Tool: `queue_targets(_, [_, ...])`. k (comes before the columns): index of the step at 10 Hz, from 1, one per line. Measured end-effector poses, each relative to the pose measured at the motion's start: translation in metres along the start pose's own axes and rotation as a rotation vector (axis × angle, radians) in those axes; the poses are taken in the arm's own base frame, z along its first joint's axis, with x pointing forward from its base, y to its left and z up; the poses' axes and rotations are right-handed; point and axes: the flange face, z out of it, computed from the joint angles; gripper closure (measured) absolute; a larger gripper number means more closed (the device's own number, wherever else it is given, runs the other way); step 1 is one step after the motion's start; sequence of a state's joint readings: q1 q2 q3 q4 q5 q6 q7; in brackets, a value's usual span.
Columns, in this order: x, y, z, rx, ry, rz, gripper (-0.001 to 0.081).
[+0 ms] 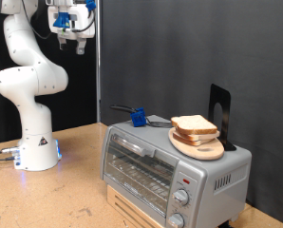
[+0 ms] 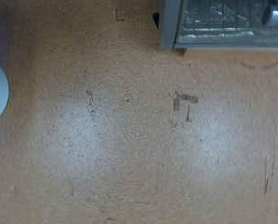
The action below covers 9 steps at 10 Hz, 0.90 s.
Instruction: Make a piece of toast with the oven
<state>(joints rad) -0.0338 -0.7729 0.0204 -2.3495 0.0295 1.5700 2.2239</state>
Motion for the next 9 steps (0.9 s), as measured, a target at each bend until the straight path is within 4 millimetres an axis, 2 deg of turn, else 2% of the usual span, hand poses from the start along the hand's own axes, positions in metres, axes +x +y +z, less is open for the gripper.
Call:
queue_targets(2, [0.000,-0.004,-0.001,-0.011,-0.020,-0.258,-0.0003])
queue_targets(4, [-0.010,-0.018,0.003,0.015,-0.055,-0.482,-0.0003])
queue_targets(5, [-0.009,-0.017,0.004,0.008,-0.056,-0.453,-0.0003])
queue_targets(6, [-0.009,-0.015,0.004,-0.017,-0.088,-0.513,-0.0003])
queue_targets(9, [-0.019,-0.027,0.007,-0.009,-0.252,-0.855,-0.0003])
